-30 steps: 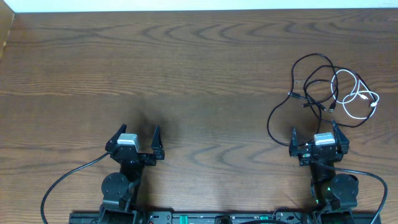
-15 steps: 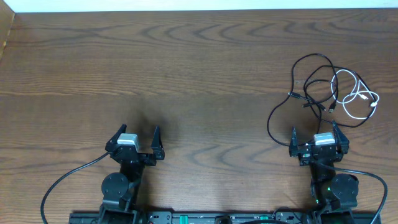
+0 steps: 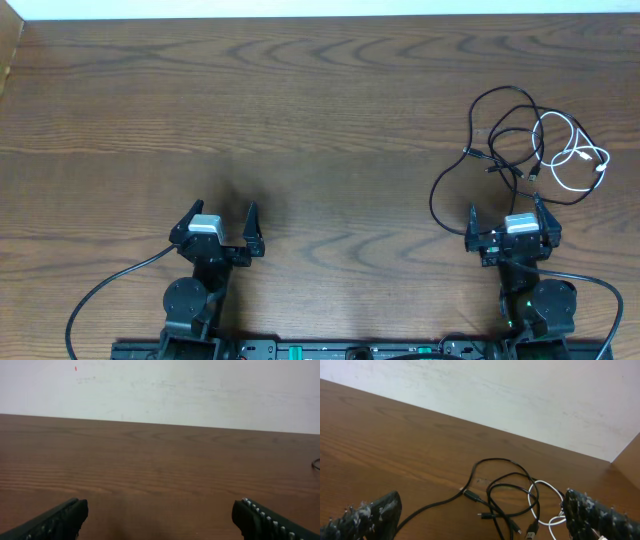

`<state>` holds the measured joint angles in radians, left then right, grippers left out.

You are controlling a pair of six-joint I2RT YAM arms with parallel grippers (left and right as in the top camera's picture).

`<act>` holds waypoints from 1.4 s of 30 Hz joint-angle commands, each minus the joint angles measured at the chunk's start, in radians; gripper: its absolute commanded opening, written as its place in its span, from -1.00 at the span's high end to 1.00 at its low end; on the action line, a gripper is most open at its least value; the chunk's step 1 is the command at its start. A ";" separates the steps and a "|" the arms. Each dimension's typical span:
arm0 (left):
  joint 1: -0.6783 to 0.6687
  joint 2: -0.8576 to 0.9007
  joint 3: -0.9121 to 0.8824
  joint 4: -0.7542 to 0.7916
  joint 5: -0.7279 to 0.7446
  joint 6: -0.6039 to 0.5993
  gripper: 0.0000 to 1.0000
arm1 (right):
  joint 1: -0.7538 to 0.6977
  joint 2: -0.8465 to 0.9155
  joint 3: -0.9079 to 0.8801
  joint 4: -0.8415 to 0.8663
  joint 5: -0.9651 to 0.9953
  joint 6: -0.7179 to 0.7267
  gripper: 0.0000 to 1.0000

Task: Untangle cables

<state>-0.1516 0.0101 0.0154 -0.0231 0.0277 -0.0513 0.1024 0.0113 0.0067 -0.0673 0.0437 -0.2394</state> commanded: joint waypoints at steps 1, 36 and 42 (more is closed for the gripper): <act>-0.002 -0.007 -0.011 -0.048 -0.014 0.002 -0.96 | 0.002 -0.006 -0.002 -0.005 -0.002 -0.008 -0.99; -0.002 -0.007 -0.011 -0.048 -0.014 0.002 -0.96 | 0.002 0.293 -0.002 -0.005 -0.002 -0.008 -0.98; -0.002 -0.007 -0.011 -0.048 -0.014 0.002 -0.96 | 0.002 0.369 -0.002 -0.005 -0.002 -0.008 -0.99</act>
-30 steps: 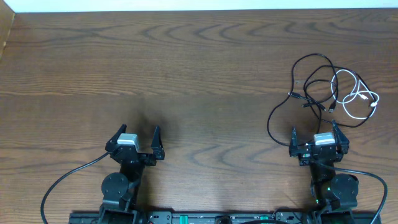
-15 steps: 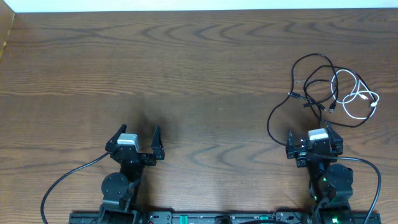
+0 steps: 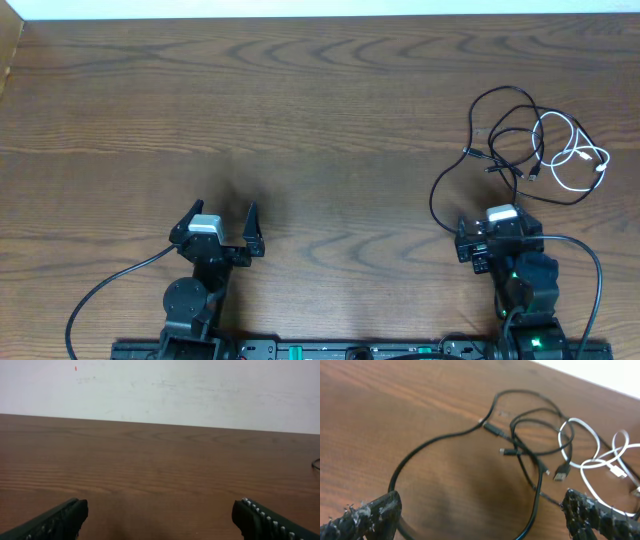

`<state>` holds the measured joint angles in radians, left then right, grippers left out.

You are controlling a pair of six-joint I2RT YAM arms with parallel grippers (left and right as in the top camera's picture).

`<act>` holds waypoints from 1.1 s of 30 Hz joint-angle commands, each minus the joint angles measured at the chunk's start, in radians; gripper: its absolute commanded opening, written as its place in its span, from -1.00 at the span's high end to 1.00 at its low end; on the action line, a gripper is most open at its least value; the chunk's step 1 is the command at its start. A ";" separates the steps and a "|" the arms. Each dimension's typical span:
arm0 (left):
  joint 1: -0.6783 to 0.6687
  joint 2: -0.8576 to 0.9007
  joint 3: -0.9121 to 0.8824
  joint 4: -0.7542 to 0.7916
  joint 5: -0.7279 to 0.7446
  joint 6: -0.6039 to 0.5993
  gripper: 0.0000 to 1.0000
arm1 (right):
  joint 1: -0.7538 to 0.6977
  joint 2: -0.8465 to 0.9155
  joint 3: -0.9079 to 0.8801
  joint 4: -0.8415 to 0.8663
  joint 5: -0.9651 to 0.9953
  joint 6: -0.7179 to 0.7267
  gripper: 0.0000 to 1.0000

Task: Untangle cables

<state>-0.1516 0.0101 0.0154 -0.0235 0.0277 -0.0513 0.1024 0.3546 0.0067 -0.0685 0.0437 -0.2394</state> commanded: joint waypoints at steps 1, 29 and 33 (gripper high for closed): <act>-0.002 -0.007 -0.011 -0.047 -0.014 0.002 -0.96 | 0.002 0.036 -0.002 -0.004 -0.002 -0.008 -0.98; -0.002 -0.006 -0.011 -0.047 -0.014 0.002 -0.96 | 0.001 -0.351 -0.002 0.000 -0.002 -0.009 -0.99; -0.002 -0.006 -0.011 -0.047 -0.014 0.002 -0.96 | 0.001 -0.349 -0.002 0.000 -0.002 -0.008 -0.98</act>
<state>-0.1516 0.0101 0.0154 -0.0235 0.0277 -0.0517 0.1024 0.0139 0.0067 -0.0662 0.0437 -0.2394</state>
